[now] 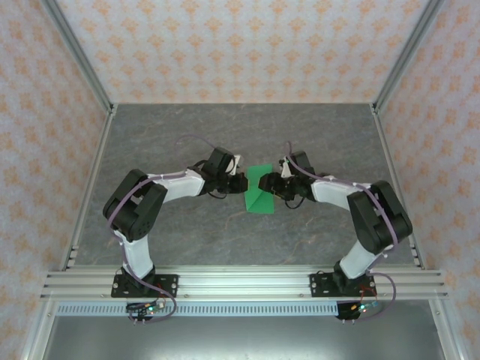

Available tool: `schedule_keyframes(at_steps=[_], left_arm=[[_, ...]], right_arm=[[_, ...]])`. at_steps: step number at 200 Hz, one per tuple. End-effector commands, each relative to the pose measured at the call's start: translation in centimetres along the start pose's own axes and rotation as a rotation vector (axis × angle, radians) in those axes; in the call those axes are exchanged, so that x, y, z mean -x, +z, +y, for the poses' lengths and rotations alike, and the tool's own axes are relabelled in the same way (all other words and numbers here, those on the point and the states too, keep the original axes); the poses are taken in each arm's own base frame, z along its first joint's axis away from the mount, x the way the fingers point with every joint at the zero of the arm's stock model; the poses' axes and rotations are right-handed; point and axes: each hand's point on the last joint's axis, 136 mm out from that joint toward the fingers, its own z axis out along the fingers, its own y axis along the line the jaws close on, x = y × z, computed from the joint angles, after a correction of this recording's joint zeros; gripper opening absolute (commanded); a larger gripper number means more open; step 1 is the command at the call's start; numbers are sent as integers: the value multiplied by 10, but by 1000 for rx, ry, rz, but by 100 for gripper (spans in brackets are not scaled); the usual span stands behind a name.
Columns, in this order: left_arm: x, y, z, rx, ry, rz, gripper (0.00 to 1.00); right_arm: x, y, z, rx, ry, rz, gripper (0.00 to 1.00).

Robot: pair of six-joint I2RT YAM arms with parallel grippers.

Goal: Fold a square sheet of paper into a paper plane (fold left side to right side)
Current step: Turn over the paper at the center of the table.

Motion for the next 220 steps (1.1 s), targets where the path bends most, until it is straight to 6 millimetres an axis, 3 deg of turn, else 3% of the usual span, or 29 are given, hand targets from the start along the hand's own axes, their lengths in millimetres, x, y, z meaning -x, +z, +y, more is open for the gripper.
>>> schedule_keyframes(at_steps=[1, 18, 37, 65, 94, 119, 140, 180, 200, 220], left_arm=[[7, -8, -2, 11, 30, -38, 10], [7, -9, -1, 17, 30, -42, 11], [9, -13, -2, 25, 35, -51, 17], [19, -31, 2, 55, 30, -105, 32], [36, -73, 0, 32, -16, -217, 55], [54, -126, -15, -8, -31, -354, 73], [67, -171, -45, -114, -12, -458, 85], [81, -237, -130, -458, 85, -536, 85], [87, -261, -161, -608, 117, -554, 85], [91, -278, -181, -708, 136, -570, 85]], right_arm=[[15, 6, 26, 94, -13, -11, 57], [15, 13, 28, 116, 0, 5, 48], [16, 14, 33, 144, 2, 3, 32], [22, 2, 41, 162, -38, -41, 6], [42, -31, 55, 255, -61, -124, 1], [65, -80, 79, 367, -112, -236, 1], [79, -129, 108, 456, -180, -334, 1], [83, -216, 183, 655, -321, -467, 1], [82, -248, 210, 745, -350, -508, 2], [79, -268, 230, 815, -362, -524, 2]])
